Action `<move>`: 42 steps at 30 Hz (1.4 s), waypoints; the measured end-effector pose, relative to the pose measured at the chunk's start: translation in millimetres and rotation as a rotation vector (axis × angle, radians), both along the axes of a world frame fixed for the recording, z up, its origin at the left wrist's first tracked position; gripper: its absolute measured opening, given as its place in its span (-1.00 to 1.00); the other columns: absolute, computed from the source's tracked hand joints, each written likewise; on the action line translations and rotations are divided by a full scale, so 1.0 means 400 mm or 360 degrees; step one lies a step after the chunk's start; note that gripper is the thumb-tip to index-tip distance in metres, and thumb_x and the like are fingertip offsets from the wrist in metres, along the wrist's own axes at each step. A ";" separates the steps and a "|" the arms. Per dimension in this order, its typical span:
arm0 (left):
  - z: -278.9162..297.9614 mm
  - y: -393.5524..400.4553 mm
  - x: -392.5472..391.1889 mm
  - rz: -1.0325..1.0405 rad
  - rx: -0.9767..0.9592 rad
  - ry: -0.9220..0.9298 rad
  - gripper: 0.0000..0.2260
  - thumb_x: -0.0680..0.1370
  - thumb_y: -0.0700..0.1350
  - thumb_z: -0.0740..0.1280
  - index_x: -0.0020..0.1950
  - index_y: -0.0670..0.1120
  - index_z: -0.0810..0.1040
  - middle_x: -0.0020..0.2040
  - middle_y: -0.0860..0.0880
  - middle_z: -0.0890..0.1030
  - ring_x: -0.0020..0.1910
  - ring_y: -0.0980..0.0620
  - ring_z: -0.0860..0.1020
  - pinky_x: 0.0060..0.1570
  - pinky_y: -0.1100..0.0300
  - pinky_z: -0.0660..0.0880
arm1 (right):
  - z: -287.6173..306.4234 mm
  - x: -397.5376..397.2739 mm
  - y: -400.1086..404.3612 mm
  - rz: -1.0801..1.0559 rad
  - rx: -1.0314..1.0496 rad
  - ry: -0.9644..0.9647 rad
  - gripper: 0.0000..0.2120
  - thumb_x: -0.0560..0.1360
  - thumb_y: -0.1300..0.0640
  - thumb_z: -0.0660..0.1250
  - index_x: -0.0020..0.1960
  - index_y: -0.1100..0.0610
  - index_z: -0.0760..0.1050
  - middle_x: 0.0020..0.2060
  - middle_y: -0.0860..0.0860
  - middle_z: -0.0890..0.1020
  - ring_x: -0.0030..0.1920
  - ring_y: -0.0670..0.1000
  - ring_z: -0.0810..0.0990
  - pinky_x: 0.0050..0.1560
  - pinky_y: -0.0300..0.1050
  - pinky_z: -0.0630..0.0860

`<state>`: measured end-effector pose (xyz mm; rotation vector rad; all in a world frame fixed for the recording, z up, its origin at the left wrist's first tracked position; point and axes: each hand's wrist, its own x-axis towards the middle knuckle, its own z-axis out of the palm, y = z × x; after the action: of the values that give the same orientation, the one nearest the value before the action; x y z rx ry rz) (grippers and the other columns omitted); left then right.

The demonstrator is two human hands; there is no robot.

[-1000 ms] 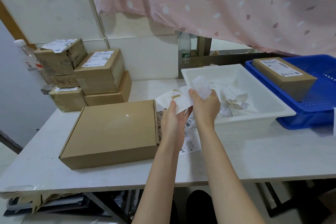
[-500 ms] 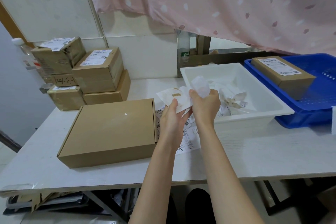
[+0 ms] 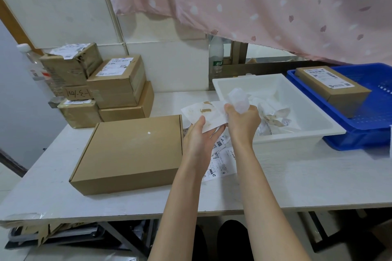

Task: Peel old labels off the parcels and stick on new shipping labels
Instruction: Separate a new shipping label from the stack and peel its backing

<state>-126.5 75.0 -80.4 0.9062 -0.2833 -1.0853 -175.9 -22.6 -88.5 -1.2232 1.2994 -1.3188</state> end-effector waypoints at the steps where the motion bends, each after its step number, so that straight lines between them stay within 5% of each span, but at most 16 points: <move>1: 0.000 0.001 0.002 -0.0009 -0.0007 0.0022 -0.72 0.68 -0.14 0.15 0.32 -0.20 0.49 0.12 -0.13 0.68 0.09 -0.08 0.67 0.33 0.04 0.43 | 0.002 -0.002 0.002 0.0017 0.0015 -0.0027 -0.76 0.44 0.15 0.45 0.02 0.24 0.49 0.01 0.12 0.63 -0.08 0.06 0.62 -0.17 -0.21 0.51; 5: -0.013 -0.004 0.028 -0.0013 -0.0013 0.0136 -0.70 0.68 -0.07 0.14 0.25 -0.21 0.52 0.06 -0.16 0.68 0.00 -0.01 0.69 0.23 0.12 0.48 | 0.019 -0.017 0.017 0.0163 0.0040 -0.0153 -0.80 0.43 0.06 0.50 -0.09 0.13 0.52 -0.14 -0.02 0.65 -0.23 -0.16 0.59 -0.23 -0.30 0.52; 8: -0.030 -0.012 0.049 -0.0058 0.0026 0.0198 -0.52 0.64 0.09 0.15 0.43 -0.19 0.41 0.13 -0.11 0.61 0.01 0.09 0.62 0.41 0.08 0.32 | 0.042 -0.027 0.039 0.0382 0.0089 -0.0168 -0.73 0.42 -0.16 0.47 -0.25 -0.01 0.50 -0.29 -0.17 0.61 -0.23 -0.14 0.62 -0.10 -0.20 0.55; 10: -0.036 -0.018 0.057 -0.0037 0.0033 0.0158 -0.52 0.64 0.11 0.14 0.47 -0.14 0.39 0.12 -0.07 0.63 -0.07 0.16 0.63 0.37 0.12 0.29 | 0.050 -0.029 0.046 0.0544 0.0139 -0.0163 -0.68 0.39 -0.28 0.43 -0.24 -0.05 0.49 -0.26 -0.21 0.58 -0.16 -0.07 0.64 -0.05 -0.18 0.52; 12: -0.035 -0.020 0.057 0.0032 -0.0011 0.0119 -0.57 0.66 0.07 0.13 0.45 -0.13 0.41 0.18 -0.07 0.63 -0.05 0.17 0.64 0.33 0.15 0.35 | 0.051 -0.034 0.048 0.0689 0.0122 -0.0083 -0.57 0.37 -0.27 0.45 -0.30 0.06 0.42 -0.37 -0.16 0.52 -0.24 -0.05 0.59 -0.19 -0.24 0.44; 14: -0.032 -0.018 0.056 0.0117 -0.0077 0.0109 -0.64 0.68 -0.01 0.13 0.39 -0.14 0.46 0.20 -0.10 0.64 0.03 0.10 0.65 0.20 0.18 0.48 | 0.042 -0.038 0.047 0.0759 0.0044 -0.0018 -0.68 0.37 -0.11 0.53 -0.24 0.08 0.50 -0.42 -0.22 0.55 -0.28 -0.17 0.61 -0.31 -0.40 0.41; 17: -0.035 -0.017 0.055 0.0143 -0.0114 0.0053 -0.68 0.69 -0.06 0.12 0.35 -0.17 0.48 0.19 -0.12 0.65 0.15 0.02 0.64 0.09 0.20 0.51 | 0.021 -0.037 0.047 0.0687 -0.0057 0.0007 -0.72 0.35 0.04 0.57 0.01 0.00 0.59 -0.23 -0.25 0.64 -0.18 -0.31 0.61 -0.23 -0.46 0.47; 21: -0.040 -0.023 0.049 0.0042 -0.0072 0.0009 -0.65 0.69 0.00 0.09 0.36 -0.13 0.49 0.23 -0.09 0.63 0.04 0.12 0.67 0.21 0.19 0.44 | 0.011 -0.016 0.046 0.0475 -0.0141 0.0170 -0.74 0.32 -0.02 0.57 -0.09 0.05 0.59 -0.26 -0.18 0.64 -0.19 -0.14 0.63 -0.10 -0.15 0.54; 25: -0.049 -0.023 0.058 0.0054 -0.0018 -0.0035 -0.61 0.68 0.01 0.10 0.39 -0.16 0.46 0.26 -0.11 0.61 -0.02 0.18 0.67 0.14 0.22 0.46 | 0.029 -0.027 0.049 0.0596 -0.0099 0.0002 -0.68 0.36 0.03 0.55 0.04 0.03 0.53 -0.06 -0.10 0.66 -0.01 -0.14 0.62 -0.08 -0.26 0.49; 28: -0.049 -0.026 0.060 -0.0011 -0.0002 -0.0112 -0.57 0.62 0.08 0.15 0.45 -0.05 0.43 0.33 -0.05 0.56 0.00 0.23 0.64 0.31 0.15 0.39 | 0.054 -0.027 0.050 0.0730 -0.0072 -0.0111 -0.82 0.40 0.09 0.51 -0.04 0.08 0.60 -0.15 -0.05 0.69 -0.12 -0.14 0.65 -0.19 -0.38 0.48; 30: -0.039 -0.029 0.056 0.0008 -0.0003 -0.0161 -0.59 0.64 0.03 0.16 0.45 -0.07 0.41 0.33 -0.04 0.57 0.04 0.20 0.64 0.23 0.19 0.44 | 0.064 -0.019 0.052 0.0712 -0.0056 -0.0128 -0.90 0.44 0.12 0.48 -0.13 0.12 0.59 -0.22 -0.01 0.68 -0.18 -0.10 0.64 -0.21 -0.38 0.49; 32: -0.032 -0.026 0.055 0.0099 -0.0063 -0.0274 -0.67 0.68 -0.12 0.14 0.42 -0.16 0.41 0.29 -0.11 0.59 0.13 0.10 0.64 0.16 0.21 0.54 | 0.064 -0.012 0.046 0.0566 0.0002 -0.0087 -0.82 0.45 0.10 0.44 -0.22 0.18 0.51 -0.30 0.04 0.59 -0.29 -0.04 0.54 -0.28 -0.32 0.44; 36: -0.028 -0.016 0.052 0.0020 -0.0160 -0.0436 -0.68 0.65 -0.17 0.23 0.40 -0.20 0.42 0.30 -0.14 0.58 0.29 0.01 0.55 0.37 0.12 0.41 | 0.045 0.001 0.032 0.0321 -0.0009 0.0194 -0.62 0.46 0.04 0.39 -0.43 0.12 0.34 -0.50 -0.06 0.41 -0.44 -0.03 0.35 -0.31 -0.12 0.31; 42: -0.034 -0.018 0.049 -0.0165 -0.0095 -0.0552 -0.59 0.52 -0.16 0.41 0.35 0.04 0.45 0.43 -0.04 0.46 0.35 0.13 0.48 0.36 0.22 0.37 | 0.036 0.015 0.034 0.0136 -0.0021 0.0248 -0.67 0.51 0.00 0.35 -0.35 0.09 0.37 -0.27 0.00 0.57 -0.27 0.02 0.50 -0.22 -0.08 0.38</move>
<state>-107.0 67.7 -93.8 1.0336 -0.6525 -1.0055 -170.0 -9.0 -74.1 -1.3983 1.3333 -1.1925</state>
